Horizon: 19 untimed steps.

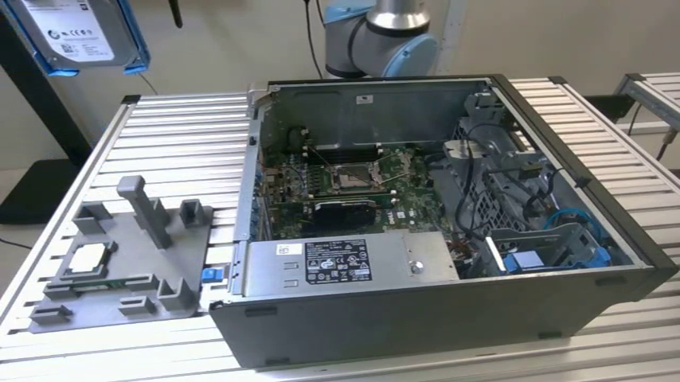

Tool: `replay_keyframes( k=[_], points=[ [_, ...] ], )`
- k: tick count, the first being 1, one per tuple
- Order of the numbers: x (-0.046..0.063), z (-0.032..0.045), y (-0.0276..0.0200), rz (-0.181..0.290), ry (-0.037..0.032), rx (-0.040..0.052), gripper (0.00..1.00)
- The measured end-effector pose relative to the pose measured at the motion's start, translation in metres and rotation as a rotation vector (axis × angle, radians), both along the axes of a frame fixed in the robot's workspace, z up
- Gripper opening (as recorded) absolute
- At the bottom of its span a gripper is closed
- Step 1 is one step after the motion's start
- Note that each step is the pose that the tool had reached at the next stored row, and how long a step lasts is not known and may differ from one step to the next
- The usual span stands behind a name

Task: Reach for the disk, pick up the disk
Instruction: 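Pick up the disk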

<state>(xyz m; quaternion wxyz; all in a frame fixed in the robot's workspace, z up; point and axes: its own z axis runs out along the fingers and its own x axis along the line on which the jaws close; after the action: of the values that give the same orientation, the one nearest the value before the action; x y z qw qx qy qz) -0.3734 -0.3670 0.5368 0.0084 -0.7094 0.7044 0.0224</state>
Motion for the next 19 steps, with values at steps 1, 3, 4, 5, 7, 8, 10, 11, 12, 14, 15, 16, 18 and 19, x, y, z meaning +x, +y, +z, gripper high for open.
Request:
replay_keyframes(
  k=[1,3,4,5,7,8,10,11,12,14,15,16,18,19],
  points=[
    [0.003,0.0000,0.0000,0.000,-0.0001,0.0000,0.00],
    [0.009,0.0000,0.0000,0.000,0.0000,0.0000,0.00],
    [0.012,0.0000,0.0000,0.000,0.0000,0.0000,0.00],
    [0.015,0.0000,0.0000,0.000,0.0000,0.0000,0.00],
    [0.022,-0.0001,0.0000,0.000,-0.0001,0.0001,0.00],
    [0.026,0.0000,0.0000,0.000,0.0000,0.0000,0.00],
    [0.034,-0.0001,0.0000,0.000,-0.0001,0.0000,0.00],
    [0.037,-0.0001,0.0000,0.000,0.0000,0.0000,0.00],
    [0.041,-0.0001,0.0000,0.000,0.0000,0.0000,0.00],
    [0.050,0.0000,0.0000,0.000,0.0000,0.0000,0.00],
    [0.053,-0.0001,0.0000,0.000,0.0000,0.0000,0.00],
    [0.057,-0.0001,0.0000,0.000,0.0000,0.0000,0.00],
    [0.065,-0.0001,0.0000,0.000,-0.0001,0.0001,0.00],
    [0.069,-0.0001,0.0000,0.000,-0.0001,0.0000,0.00]
  ],
)
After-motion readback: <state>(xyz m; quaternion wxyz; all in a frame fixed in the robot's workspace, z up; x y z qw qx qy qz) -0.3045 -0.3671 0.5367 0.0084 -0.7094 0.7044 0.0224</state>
